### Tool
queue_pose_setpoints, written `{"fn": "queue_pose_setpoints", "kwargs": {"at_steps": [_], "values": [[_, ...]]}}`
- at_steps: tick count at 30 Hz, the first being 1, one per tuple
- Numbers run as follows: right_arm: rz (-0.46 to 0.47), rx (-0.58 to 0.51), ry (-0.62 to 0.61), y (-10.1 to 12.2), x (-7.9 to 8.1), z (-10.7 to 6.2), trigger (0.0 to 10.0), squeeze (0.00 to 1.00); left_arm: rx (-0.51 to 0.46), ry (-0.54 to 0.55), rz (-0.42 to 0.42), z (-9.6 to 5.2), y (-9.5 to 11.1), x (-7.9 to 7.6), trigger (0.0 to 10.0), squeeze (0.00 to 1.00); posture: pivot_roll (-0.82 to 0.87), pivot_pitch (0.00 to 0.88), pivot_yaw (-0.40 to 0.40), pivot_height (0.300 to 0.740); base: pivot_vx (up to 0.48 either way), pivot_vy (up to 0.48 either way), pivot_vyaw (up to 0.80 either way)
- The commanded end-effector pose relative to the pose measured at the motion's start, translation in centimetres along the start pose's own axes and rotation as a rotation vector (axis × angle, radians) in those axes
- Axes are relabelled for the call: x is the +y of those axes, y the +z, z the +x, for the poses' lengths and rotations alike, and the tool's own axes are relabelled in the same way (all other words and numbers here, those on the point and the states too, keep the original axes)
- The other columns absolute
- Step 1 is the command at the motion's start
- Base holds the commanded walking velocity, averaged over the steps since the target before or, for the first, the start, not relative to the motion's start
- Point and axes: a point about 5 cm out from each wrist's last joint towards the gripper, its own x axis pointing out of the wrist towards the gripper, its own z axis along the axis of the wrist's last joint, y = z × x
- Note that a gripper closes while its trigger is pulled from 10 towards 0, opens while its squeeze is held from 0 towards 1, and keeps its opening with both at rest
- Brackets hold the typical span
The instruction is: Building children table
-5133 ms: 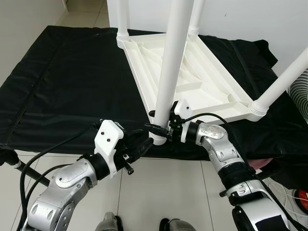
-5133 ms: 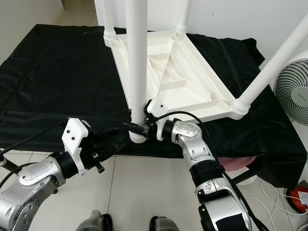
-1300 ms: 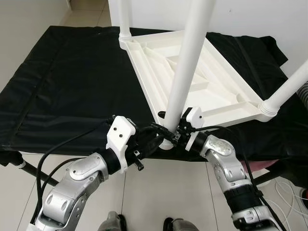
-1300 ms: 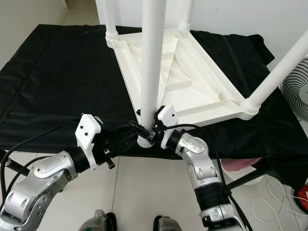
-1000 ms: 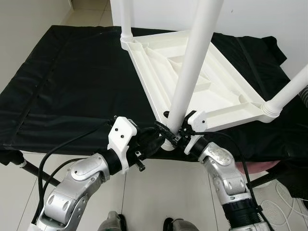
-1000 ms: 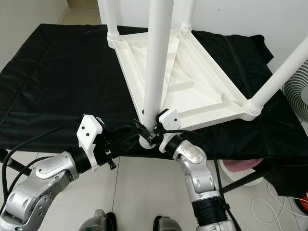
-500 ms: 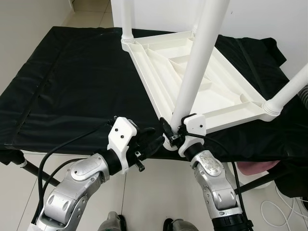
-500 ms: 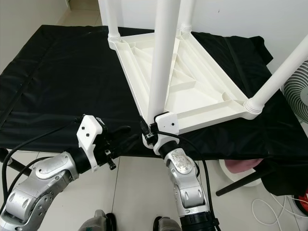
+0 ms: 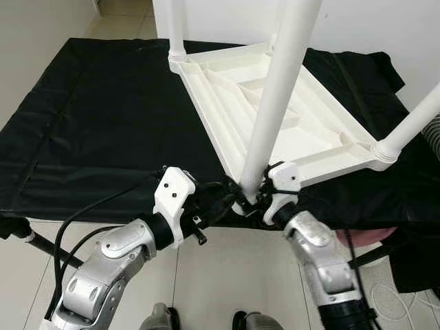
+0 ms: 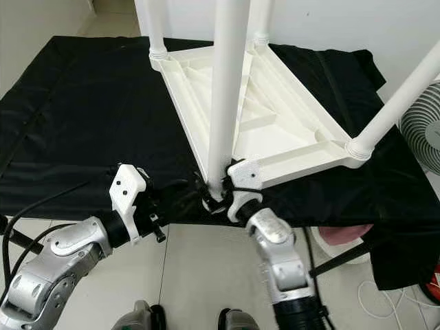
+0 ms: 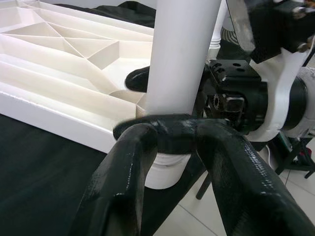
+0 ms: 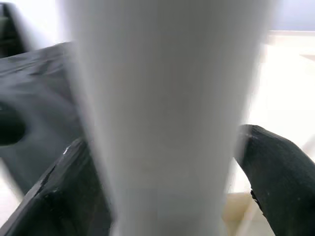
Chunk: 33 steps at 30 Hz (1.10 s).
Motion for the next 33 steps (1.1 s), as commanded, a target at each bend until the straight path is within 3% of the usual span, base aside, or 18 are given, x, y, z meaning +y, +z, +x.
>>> {"fn": "queue_pose_setpoints", "kwargs": {"at_steps": [1,2,4,10,11,12,13,14,15,26,31,33], "values": [[0.019,0.005,0.047,-0.3,0.3,0.0,10.0,0.00,0.001,0.006,-0.005,-0.1,-0.1,0.1,10.0,0.00,-0.06,0.121,0.007,0.740,0.000,0.000,0.00],[0.019,0.005,0.047,-0.3,0.3,0.0,10.0,0.00,0.001,0.006,-0.005,-0.1,-0.1,0.1,10.0,0.00,-0.06,0.121,0.007,0.740,0.000,0.000,0.00],[-0.047,0.026,0.240,-0.4,-0.1,0.0,10.0,0.00,0.006,0.001,-0.003,-0.1,-0.1,0.1,10.0,0.00,-0.06,0.119,0.016,0.740,0.000,0.000,0.00],[-0.085,0.054,0.334,-0.7,-0.4,0.2,10.0,0.00,0.010,-0.003,-0.002,-0.2,-0.2,0.1,10.0,0.00,-0.06,0.119,0.016,0.740,0.000,0.000,0.00],[-0.087,0.062,0.361,-0.8,-0.6,0.4,9.0,0.00,0.010,-0.005,-0.002,-0.2,-0.2,0.0,10.0,0.00,-0.06,0.119,0.017,0.740,0.000,0.000,0.00],[-0.085,0.073,0.381,-1.0,-0.8,0.5,7.1,0.00,0.011,-0.005,-0.002,-0.2,-0.2,0.0,10.0,0.00,-0.06,0.118,0.019,0.740,0.000,0.000,0.00],[-0.085,0.073,0.381,-1.0,-0.8,0.5,7.1,0.00,0.011,-0.005,-0.002,-0.2,-0.2,0.0,10.0,0.00,-0.06,0.118,0.019,0.740,0.000,0.000,0.00],[-0.087,0.091,0.396,-1.2,-1.2,0.7,1.4,0.00,0.009,-0.004,-0.003,-0.2,-0.1,0.0,10.0,0.00,-0.06,0.119,0.018,0.740,0.000,0.000,0.00],[-0.090,0.102,0.404,-1.4,-1.6,0.8,0.0,0.00,0.008,-0.004,-0.003,-0.1,-0.1,0.0,10.0,0.00,-0.06,0.119,0.018,0.740,0.000,0.000,0.00],[-0.065,0.116,0.351,-1.8,-2.4,1.0,0.0,0.00,0.001,-0.003,-0.001,0.0,0.0,0.2,10.0,0.00,-0.06,0.118,0.020,0.740,0.000,0.000,0.00],[-0.046,0.107,0.184,-2.1,-1.9,0.8,0.0,0.00,-0.004,-0.009,-0.007,0.3,0.0,0.1,10.0,0.00,-0.08,0.131,0.020,0.740,0.000,0.000,0.00],[-0.046,0.107,0.184,-2.1,-1.9,0.8,0.0,0.00,-0.004,-0.009,-0.007,0.3,0.0,0.1,10.0,0.00,-0.08,0.131,0.020,0.740,0.000,0.000,0.00]]}}
